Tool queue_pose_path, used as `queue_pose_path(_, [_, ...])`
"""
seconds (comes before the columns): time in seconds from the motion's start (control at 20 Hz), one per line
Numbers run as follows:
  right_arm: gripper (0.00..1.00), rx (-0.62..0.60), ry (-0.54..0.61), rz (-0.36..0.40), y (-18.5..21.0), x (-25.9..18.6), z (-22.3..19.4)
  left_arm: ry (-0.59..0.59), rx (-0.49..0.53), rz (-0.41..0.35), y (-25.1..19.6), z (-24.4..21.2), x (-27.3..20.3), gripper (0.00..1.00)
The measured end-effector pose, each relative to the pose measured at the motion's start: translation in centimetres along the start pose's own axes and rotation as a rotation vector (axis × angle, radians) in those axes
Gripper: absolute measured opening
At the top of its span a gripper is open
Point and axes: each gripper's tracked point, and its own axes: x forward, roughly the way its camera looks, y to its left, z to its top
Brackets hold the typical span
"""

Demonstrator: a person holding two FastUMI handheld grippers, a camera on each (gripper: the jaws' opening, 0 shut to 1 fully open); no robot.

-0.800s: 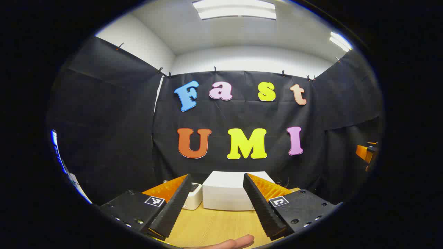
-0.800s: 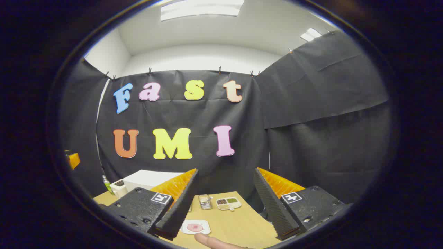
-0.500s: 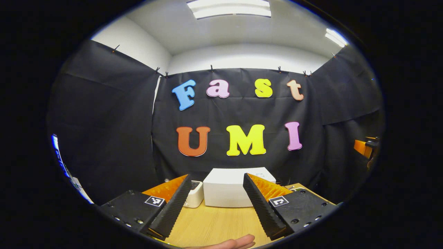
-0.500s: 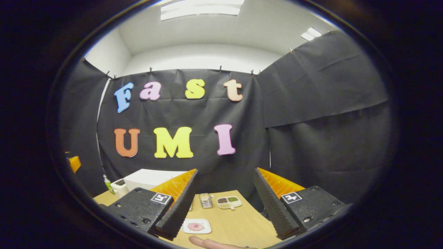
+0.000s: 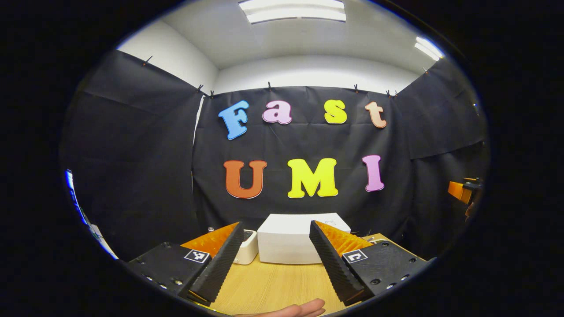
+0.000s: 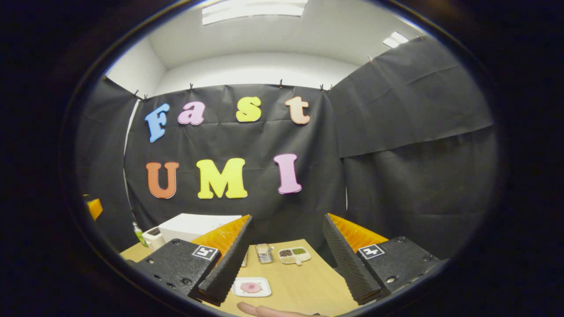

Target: Open the microwave oven with the left hand, put the food in, and close the microwave oven.

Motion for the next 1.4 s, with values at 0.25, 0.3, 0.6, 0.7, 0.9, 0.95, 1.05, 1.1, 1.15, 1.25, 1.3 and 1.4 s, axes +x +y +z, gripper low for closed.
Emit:
queue_pose_path(0.25, [0.91,-0.012,-0.022,0.001,-0.7,1.0,-0.1,0.0,-0.01,0.017,-1.0,-1.3,3.1,0.93])
queue_pose_path(0.3, [0.91,-0.01,-0.026,0.004,-0.8,1.2,-0.2,0.001,-0.018,0.019,-1.4,-1.8,4.1,0.93])
queue_pose_path(0.6, [1.0,-0.006,-0.029,-0.016,-3.1,3.1,-1.6,0.053,-0.02,0.016,-4.3,-8.0,10.7,0.93])
queue_pose_path(0.7, [1.0,-0.014,-0.025,-0.015,-3.6,3.6,-1.9,0.056,-0.015,-0.024,-6.2,-10.3,12.9,0.94])
queue_pose_path(0.9, [0.91,-0.017,-0.03,-0.001,-4.0,4.2,-1.6,0.093,-0.007,-0.082,-10.1,-16.0,17.1,0.94])
queue_pose_path(0.95, [1.0,-0.015,-0.029,0.005,-4.0,4.2,-1.5,0.115,-0.015,-0.097,-11.3,-17.6,18.0,0.94])
queue_pose_path(1.05, [0.91,-0.017,-0.039,0.004,-4.2,4.6,-0.9,0.139,-0.037,-0.13,-13.4,-19.9,19.7,0.94])
queue_pose_path(1.1, [0.91,-0.021,-0.048,-0.001,-4.3,4.7,-0.6,0.144,-0.041,-0.143,-14.5,-20.9,20.6,0.94])
queue_pose_path(1.15, [0.91,-0.026,-0.051,-0.003,-4.4,4.7,-0.5,0.143,-0.032,-0.15,-15.3,-21.8,21.5,0.94])
queue_pose_path(1.25, [0.91,-0.032,-0.052,0.002,-4.2,4.6,-0.4,0.141,0.005,-0.14,-16.0,-24.0,23.7,0.94])
queue_pose_path(1.3, [0.91,-0.034,-0.054,0.008,-4.1,4.5,-0.4,0.147,0.004,-0.139,-16.5,-25.3,24.6,0.95])
queue_pose_path(1.4, [0.91,-0.041,-0.063,0.012,-4.1,4.3,-0.3,0.173,-0.012,-0.137,-17.2,-27.9,26.4,0.95])
